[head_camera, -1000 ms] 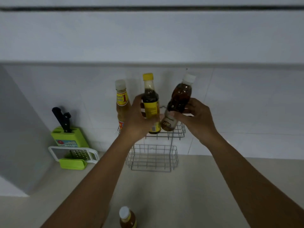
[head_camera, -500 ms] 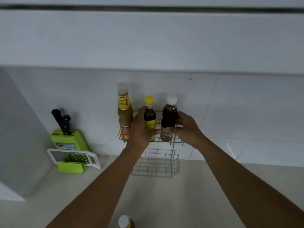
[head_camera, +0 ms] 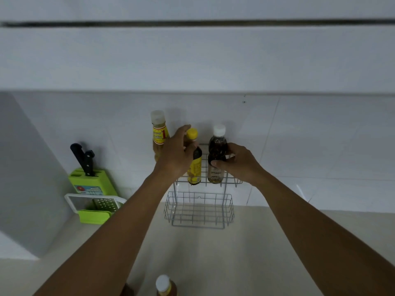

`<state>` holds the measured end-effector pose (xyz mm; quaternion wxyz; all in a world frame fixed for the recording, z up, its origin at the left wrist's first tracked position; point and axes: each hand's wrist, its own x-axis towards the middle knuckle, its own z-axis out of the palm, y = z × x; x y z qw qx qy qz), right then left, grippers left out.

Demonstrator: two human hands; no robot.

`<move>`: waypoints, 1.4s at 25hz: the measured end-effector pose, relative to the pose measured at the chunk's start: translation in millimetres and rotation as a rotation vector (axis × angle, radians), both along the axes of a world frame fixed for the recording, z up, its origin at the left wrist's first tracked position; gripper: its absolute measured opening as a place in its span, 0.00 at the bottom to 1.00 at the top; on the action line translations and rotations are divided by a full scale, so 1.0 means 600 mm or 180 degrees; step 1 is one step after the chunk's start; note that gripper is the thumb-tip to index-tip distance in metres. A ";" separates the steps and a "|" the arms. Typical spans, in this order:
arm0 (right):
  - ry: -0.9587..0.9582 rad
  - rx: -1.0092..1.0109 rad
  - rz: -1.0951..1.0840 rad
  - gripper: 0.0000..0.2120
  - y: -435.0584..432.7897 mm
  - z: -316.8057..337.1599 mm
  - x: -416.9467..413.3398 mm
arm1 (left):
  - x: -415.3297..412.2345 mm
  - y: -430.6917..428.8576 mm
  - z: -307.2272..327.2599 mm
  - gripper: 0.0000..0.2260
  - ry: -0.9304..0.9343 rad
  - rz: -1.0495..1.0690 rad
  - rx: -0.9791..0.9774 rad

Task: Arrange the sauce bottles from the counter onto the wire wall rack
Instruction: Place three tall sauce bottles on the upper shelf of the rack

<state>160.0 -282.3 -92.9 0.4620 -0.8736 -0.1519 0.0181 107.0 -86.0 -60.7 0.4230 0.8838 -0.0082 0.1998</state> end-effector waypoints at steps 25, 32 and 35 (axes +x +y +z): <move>0.0063 0.0176 0.0255 0.26 0.074 -0.017 -0.004 | -0.021 0.020 0.041 0.13 -0.0318 0.0587 0.1584; 0.0335 0.0480 0.0397 0.35 0.060 -0.028 -0.018 | -0.046 0.024 0.054 0.28 -0.0223 0.0370 0.1261; -0.0003 0.0512 0.0007 0.32 0.052 -0.019 -0.054 | -0.090 0.043 0.078 0.25 -0.0934 0.0188 0.1132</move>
